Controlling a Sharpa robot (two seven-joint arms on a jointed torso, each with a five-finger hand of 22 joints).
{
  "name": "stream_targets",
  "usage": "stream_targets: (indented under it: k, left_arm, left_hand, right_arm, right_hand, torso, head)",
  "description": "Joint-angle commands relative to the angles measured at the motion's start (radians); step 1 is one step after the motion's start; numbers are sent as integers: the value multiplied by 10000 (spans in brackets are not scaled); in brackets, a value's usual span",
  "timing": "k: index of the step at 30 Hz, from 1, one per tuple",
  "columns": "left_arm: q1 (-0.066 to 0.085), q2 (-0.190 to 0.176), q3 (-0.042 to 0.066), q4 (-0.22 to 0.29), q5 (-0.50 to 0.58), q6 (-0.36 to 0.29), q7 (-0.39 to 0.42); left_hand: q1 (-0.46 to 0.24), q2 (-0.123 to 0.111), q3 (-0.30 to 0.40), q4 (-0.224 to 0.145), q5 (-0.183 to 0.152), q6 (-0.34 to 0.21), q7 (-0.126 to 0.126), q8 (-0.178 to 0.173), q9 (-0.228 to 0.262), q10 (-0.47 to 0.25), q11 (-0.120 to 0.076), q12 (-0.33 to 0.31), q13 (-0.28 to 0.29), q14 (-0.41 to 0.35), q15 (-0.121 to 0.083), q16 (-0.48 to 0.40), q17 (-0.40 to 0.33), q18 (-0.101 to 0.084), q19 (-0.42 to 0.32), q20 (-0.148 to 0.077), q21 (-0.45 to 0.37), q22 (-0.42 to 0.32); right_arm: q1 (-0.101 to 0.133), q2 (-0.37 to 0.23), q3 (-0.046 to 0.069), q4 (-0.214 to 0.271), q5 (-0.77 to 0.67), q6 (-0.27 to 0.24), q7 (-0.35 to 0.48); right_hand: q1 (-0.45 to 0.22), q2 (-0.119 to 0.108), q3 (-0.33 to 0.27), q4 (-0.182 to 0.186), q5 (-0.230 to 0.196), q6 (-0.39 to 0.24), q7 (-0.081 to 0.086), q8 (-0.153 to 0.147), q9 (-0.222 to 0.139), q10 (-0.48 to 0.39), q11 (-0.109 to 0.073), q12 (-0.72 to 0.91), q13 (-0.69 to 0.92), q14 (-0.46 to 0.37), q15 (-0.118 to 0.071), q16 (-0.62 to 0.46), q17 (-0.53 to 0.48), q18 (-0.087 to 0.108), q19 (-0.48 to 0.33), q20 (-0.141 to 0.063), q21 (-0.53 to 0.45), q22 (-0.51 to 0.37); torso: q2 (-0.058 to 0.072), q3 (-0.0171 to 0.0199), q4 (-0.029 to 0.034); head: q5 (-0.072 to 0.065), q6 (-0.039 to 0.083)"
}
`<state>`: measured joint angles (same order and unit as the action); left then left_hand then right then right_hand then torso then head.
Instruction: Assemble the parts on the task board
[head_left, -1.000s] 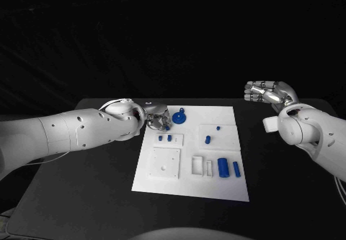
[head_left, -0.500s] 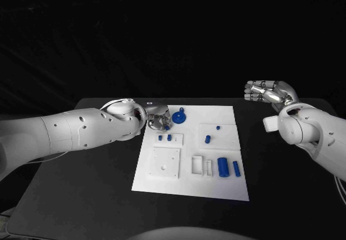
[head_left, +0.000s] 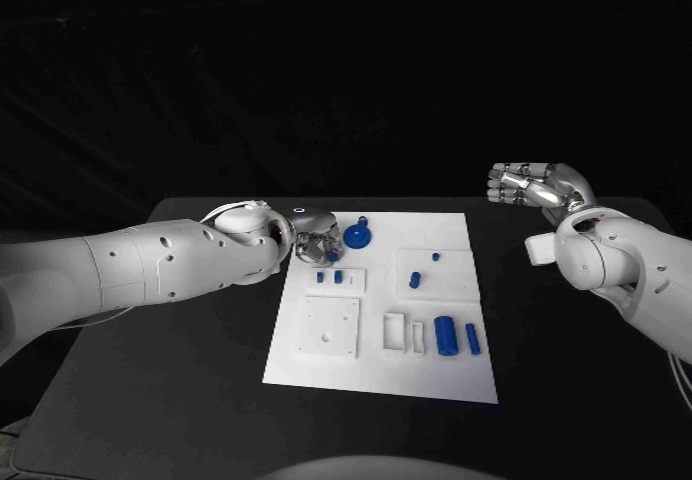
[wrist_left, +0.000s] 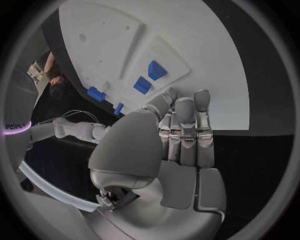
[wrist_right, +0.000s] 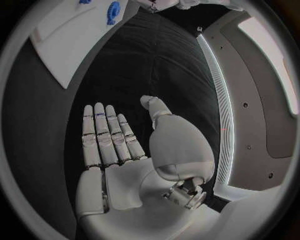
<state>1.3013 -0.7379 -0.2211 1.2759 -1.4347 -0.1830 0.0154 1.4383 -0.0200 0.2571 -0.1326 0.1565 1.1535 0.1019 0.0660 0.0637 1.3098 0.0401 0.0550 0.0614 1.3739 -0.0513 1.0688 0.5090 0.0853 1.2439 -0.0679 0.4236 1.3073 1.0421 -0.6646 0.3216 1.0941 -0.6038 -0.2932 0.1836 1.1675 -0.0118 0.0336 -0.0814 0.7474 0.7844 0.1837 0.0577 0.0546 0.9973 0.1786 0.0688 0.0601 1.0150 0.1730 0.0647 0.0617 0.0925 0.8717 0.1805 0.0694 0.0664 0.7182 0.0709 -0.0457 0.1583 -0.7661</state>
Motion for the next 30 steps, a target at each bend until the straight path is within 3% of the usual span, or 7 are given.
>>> stream_targets:
  k: [1,13,20,21,23,24,30]
  left_arm:
    - [-51,-17,-30,0,-23,210,-81]
    - [-51,-79,-30,-83,78,73,-353]
    - [-50,-96,-24,-239,159,-496,-736]
    - [-50,-96,-19,-295,175,-557,-756]
    - [-49,-102,1,-413,211,-651,-769]
    - [-48,-109,18,-489,255,-708,-763]
    - [-45,-180,294,-1020,1506,-1215,-509]
  left_hand:
    - [-9,-139,102,-14,0,-432,6,-43,-9,-218,35,37,-9,-6,73,-77,-5,148,-18,34,-47,180]
    - [-161,-608,820,111,61,-1066,28,-36,-11,-1073,313,31,-18,-143,271,-123,-55,360,-84,239,-110,202]
    - [-101,-821,1230,50,120,-1024,61,-35,-11,-1225,381,28,-26,-189,311,-185,-140,465,-163,284,21,219]
    - [-76,-824,1261,32,124,-1016,58,-35,-11,-1218,380,28,-25,-185,307,-193,-148,473,-169,282,42,222]
    - [-34,-830,1308,-9,150,-1002,70,-35,-11,-1200,381,28,-26,-173,304,-200,-157,487,-177,276,92,231]
    - [-15,-829,1333,-33,168,-992,67,-34,-11,-1183,379,28,-25,-168,302,-202,-160,494,-188,274,121,234]
    - [-63,-815,1363,-58,158,-755,156,-32,-7,-1088,375,31,-24,-266,294,-414,-265,504,-331,277,180,199]
  right_arm:
    - [-4,-6,5,30,-61,176,65]
    - [-7,-18,5,28,-105,221,2]
    - [-21,-35,5,14,-394,777,-163]
    - [-27,-36,5,18,-540,930,-201]
    - [-46,-50,4,45,-1000,1354,-293]
    - [-57,-62,4,70,-1334,1579,-349]
    - [-132,-116,4,332,-3999,2432,-657]
  right_hand:
    - [-101,10,36,-12,65,68,10,-37,-8,-12,-45,-40,-15,-31,21,-28,-14,128,24,15,19,-10]
    - [2,-18,83,-144,42,2,18,-42,-13,-36,-37,-42,-16,-52,23,-27,-14,124,-2,21,15,-11]
    - [371,8,410,-972,-672,114,9,-37,-8,4,-60,-43,-17,107,-24,-20,-12,156,146,-17,59,-5]
    - [467,36,464,-1084,-831,251,-8,-28,0,49,-79,-41,-17,221,-62,-10,-9,174,245,-49,89,0]
    - [466,86,765,-1342,-888,1855,-158,44,85,469,-240,-40,-26,647,-229,-15,-5,196,614,-185,191,1]
    - [456,172,1169,-1513,-1033,2410,-353,144,153,1058,-464,29,-23,1226,-474,114,31,263,1105,-377,398,45]
    - [472,73,2202,-2052,-1764,3439,-625,154,306,2223,-885,-53,-3,2599,-1022,216,143,237,2352,-985,807,82]
  torso:
    - [0,1,1]
    - [2,-18,14]
    - [2,-19,1]
    - [1,-15,-3]
    - [2,-9,-3]
    - [1,-4,-1]
    - [0,2,-15]
  head:
    - [-6,-4]
    - [-44,-17]
    - [-48,10]
    - [-52,19]
    - [-79,38]
    - [-115,65]
    - [-349,180]
